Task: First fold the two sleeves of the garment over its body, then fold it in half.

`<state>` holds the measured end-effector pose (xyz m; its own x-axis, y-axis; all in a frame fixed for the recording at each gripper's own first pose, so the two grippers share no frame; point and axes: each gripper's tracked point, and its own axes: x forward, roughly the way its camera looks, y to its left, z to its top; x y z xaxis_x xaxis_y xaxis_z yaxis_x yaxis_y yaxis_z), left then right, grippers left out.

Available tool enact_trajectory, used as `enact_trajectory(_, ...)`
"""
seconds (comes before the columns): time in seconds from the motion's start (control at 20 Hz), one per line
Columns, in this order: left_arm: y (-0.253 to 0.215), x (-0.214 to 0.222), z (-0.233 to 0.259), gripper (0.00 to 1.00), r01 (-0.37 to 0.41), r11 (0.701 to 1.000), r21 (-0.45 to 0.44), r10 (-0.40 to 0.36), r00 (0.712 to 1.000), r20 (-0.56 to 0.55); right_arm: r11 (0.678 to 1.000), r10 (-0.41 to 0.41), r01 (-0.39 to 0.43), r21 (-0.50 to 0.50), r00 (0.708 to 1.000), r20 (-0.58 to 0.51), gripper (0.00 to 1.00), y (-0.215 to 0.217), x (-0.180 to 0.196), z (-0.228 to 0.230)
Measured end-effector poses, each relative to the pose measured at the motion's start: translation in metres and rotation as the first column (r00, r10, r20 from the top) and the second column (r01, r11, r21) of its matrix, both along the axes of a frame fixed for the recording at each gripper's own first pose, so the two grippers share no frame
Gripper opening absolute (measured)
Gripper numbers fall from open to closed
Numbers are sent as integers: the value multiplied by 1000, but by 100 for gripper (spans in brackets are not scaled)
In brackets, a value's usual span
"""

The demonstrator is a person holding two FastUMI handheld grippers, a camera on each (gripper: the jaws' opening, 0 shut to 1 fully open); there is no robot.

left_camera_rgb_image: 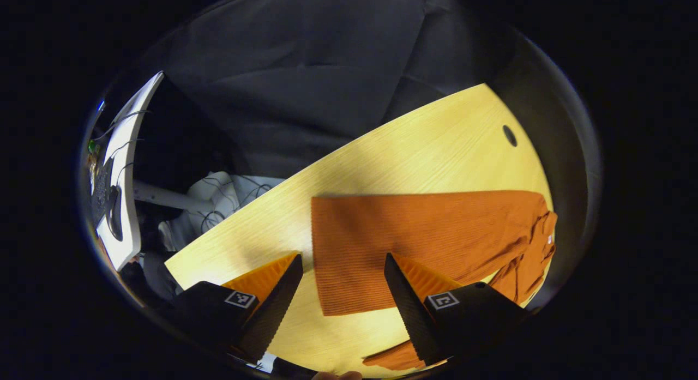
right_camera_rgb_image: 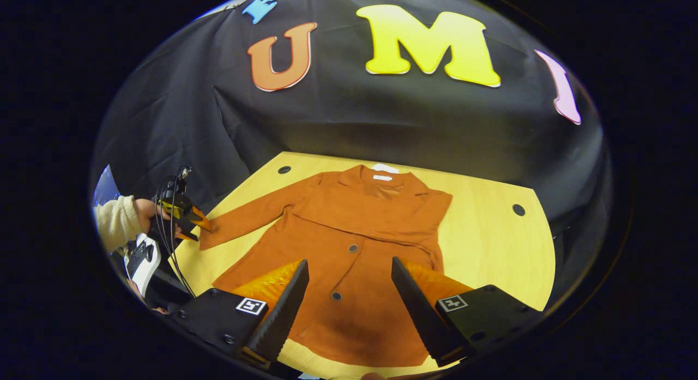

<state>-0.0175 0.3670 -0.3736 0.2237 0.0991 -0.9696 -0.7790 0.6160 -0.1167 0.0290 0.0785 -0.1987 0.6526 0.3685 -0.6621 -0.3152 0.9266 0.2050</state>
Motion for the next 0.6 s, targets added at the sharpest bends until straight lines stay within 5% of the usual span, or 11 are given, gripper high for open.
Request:
enact_trajectory(0.1,-1,-1,-2,100,47,998,-39,-50,997,-66,998,-55,55,11,998,9,98,-19,-8,7)
enact_trajectory(0.25,-3,-3,-5,87,97,990,-100,-114,979,-170,988,-125,123,-90,992,-7,98,-60,-20,3)
enact_trajectory(0.4,-3,0,-3,100,66,984,-165,-101,971,-216,982,-155,155,-107,988,15,98,-82,-22,18)
enact_trajectory(0.6,-7,10,-6,82,51,978,-204,-100,967,-235,973,-200,198,-123,980,-5,98,-106,-34,19)
